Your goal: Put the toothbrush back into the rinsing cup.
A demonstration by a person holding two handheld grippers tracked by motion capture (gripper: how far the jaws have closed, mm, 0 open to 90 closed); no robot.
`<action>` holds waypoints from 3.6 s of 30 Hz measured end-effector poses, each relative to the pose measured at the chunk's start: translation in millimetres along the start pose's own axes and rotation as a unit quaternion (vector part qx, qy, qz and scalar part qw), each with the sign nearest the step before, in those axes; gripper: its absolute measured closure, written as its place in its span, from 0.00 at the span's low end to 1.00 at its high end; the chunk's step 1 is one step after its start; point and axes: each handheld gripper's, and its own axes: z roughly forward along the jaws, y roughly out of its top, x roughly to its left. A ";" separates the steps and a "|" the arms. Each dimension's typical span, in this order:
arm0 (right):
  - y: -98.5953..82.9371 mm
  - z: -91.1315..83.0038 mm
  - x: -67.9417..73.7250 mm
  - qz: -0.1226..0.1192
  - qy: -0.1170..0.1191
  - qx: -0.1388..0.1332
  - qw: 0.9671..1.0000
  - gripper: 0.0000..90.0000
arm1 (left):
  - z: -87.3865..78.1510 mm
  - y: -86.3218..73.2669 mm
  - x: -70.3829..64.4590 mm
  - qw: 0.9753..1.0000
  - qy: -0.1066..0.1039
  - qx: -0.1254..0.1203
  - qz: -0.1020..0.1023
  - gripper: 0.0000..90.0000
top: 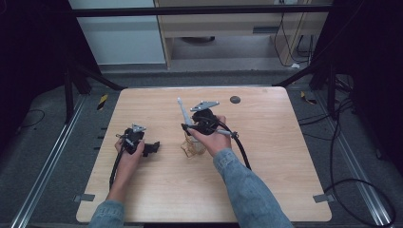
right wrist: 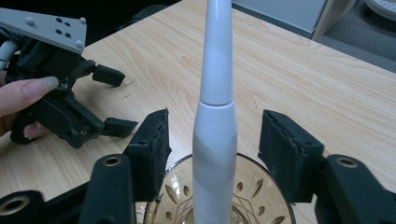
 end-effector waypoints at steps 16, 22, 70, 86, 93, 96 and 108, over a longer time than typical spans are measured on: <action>1.3 -6.1 -0.6 0.007 -0.019 -0.001 1.000 0.21 | 0.0 0.0 -0.1 1.000 0.000 0.000 0.000 0.00; 1.7 -9.6 -0.1 0.004 -0.034 -0.003 0.999 0.17 | 0.0 0.0 0.0 1.000 0.000 0.000 0.000 0.00; -9.2 -53.3 -4.7 -0.001 -0.070 -0.041 0.997 0.07 | 0.0 0.0 -0.1 1.000 0.001 0.000 0.000 0.00; -26.6 -63.7 -15.3 0.011 -0.076 -0.034 0.996 0.07 | 0.0 0.0 0.0 1.000 0.000 0.000 0.000 0.00; -34.2 -67.7 -20.8 0.014 -0.081 -0.030 0.996 0.07 | 0.0 0.0 0.0 1.000 0.000 0.000 0.000 0.00; -37.8 -70.0 -24.0 0.014 -0.082 -0.026 0.996 0.07 | -0.1 0.0 0.0 1.000 0.000 0.000 0.000 0.00; -54.8 -77.0 -36.3 0.021 -0.093 -0.009 0.995 0.07 | 0.0 0.0 0.0 1.000 0.000 0.000 0.000 0.00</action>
